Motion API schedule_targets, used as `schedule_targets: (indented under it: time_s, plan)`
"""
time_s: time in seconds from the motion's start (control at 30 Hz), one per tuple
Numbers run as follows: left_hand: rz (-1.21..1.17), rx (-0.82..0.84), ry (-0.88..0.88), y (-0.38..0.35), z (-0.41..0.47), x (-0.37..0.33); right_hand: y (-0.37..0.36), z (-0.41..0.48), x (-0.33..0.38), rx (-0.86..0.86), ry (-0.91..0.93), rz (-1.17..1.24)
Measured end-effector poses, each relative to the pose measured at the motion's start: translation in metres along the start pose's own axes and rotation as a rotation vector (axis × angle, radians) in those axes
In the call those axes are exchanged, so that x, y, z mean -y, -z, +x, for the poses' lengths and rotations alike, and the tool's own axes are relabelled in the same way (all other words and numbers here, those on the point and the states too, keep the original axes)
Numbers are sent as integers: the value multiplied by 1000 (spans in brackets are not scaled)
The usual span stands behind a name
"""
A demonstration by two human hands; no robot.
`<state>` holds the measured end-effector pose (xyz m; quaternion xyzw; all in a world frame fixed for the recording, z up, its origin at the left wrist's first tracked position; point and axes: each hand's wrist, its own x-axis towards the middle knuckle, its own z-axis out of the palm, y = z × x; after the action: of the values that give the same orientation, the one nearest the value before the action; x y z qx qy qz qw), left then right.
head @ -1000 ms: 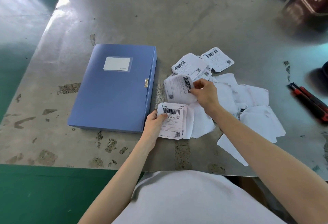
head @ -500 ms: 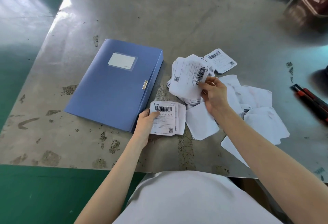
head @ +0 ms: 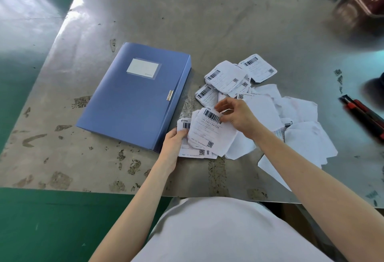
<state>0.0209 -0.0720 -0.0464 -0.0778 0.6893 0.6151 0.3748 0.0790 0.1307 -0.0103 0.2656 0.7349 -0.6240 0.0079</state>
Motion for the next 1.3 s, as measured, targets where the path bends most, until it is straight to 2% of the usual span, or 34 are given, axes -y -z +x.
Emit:
schedule_targets:
  time_s: [0.27,0.5,0.63,0.8,1.0,1.13,1.3]
  plan:
    - [-59,5,73,-5,-1,2,-9,-7,-1,17,6,-42]
    - [-23,-12,25,-7,-3,4,-16,-11,0,19,10,-104]
    - [-50,-26,49,-5,-5,4,-9,-12,1,-66,95,-218]
    - [-65,-35,45,-6,-8,4,-4,-11,2,-122,76,-181]
    - [-58,125,-68,-9,-13,1,-25,-10,7,-24,165,-246]
    - [-48,131,-89,-11,-14,1,-37,-10,7,-34,208,-271]
    - [-51,96,-179,-7,-16,0,-35,-12,3,-196,206,-263]
